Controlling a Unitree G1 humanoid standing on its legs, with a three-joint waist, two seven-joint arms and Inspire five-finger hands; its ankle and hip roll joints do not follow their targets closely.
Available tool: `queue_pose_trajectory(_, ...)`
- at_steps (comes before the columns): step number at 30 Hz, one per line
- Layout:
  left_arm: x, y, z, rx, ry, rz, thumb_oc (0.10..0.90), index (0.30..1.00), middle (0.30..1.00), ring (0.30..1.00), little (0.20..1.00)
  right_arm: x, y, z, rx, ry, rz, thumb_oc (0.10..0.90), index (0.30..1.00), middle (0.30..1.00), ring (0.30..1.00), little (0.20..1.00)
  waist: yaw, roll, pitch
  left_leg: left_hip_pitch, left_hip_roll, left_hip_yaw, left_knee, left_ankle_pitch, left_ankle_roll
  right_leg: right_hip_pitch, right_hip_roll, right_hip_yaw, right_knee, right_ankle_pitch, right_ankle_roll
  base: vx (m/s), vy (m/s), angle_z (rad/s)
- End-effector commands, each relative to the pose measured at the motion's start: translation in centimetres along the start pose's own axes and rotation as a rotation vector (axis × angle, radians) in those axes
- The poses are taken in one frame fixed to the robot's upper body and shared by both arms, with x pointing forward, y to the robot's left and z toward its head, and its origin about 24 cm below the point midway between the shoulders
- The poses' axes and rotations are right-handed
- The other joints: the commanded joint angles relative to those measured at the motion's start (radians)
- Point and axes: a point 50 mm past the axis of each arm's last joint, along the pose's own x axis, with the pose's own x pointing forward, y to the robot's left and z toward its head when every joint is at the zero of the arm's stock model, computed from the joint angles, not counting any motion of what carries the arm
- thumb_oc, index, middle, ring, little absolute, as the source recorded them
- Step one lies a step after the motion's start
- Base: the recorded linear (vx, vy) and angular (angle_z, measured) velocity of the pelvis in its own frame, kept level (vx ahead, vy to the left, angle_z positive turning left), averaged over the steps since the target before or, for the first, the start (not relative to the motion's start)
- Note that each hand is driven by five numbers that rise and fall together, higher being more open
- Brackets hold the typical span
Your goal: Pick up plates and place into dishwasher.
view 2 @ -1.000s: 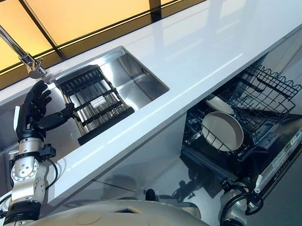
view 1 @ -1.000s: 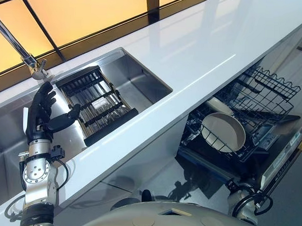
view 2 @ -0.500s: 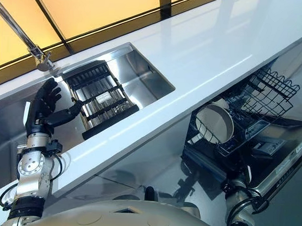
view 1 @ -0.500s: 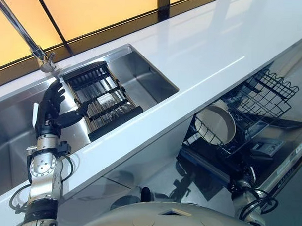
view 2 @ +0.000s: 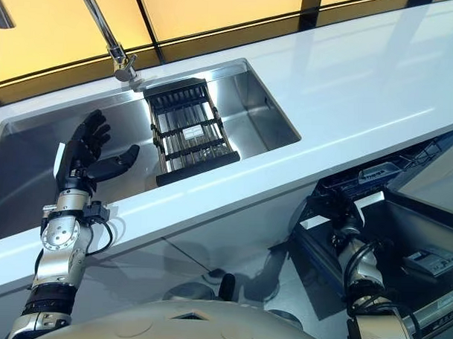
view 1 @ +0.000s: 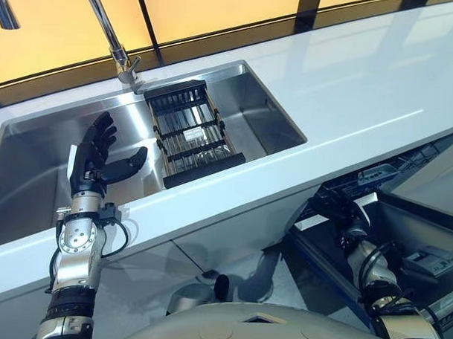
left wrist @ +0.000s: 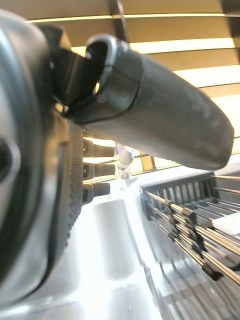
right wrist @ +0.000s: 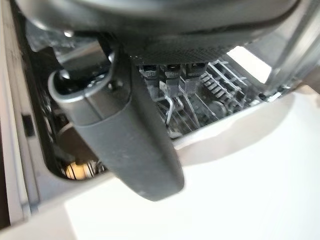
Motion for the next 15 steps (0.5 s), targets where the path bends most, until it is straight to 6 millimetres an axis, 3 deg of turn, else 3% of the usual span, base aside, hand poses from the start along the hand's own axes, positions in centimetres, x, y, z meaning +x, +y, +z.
queue_pose_trajectory(1, 1.3, -0.1, 3.5, -0.002, -0.188, -0.072, 0.8, 0.9, 0.9, 0.9, 0.9, 0.9, 11.5, 8.7, 0.087, -0.454, 0.404, 0.8, 0.9, 0.9, 0.9, 0.9, 0.052, -0.018, -0.076, 0.084, -0.027, 0.036, 0.006, -0.154, 0.02, -0.102, 0.001, 0.005, 0.075, 0.017, -0.003, -0.01, -0.042, -0.05)
queue_pose_trajectory(10, 0.7, 0.3, 3.1, -0.012, -0.187, -0.057, 0.8, 0.9, 0.9, 0.9, 0.9, -0.8, 6.8, 4.5, 0.053, -0.378, 0.189, 0.8, 0.9, 0.9, 0.9, 0.9, -0.044, -0.027, -0.083, 0.094, -0.015, 0.108, 0.006, -0.176, 0.022, -0.113, 0.009, 0.065, 0.034, 0.048, 0.02, -0.04, -0.048, -0.16)
queue_pose_trajectory(15, 1.1, 0.0, 3.2, -0.02, -0.205, -0.049, 0.8, 0.9, 0.9, 0.9, 0.9, -1.8, 4.4, 3.7, 0.028, -0.369, 0.09, 0.8, 0.9, 0.9, 0.9, 0.9, -0.114, -0.035, -0.082, 0.081, -0.002, 0.156, 0.006, -0.175, 0.02, -0.141, 0.012, 0.108, 0.032, 0.078, 0.033, -0.11, -0.067, -0.29)
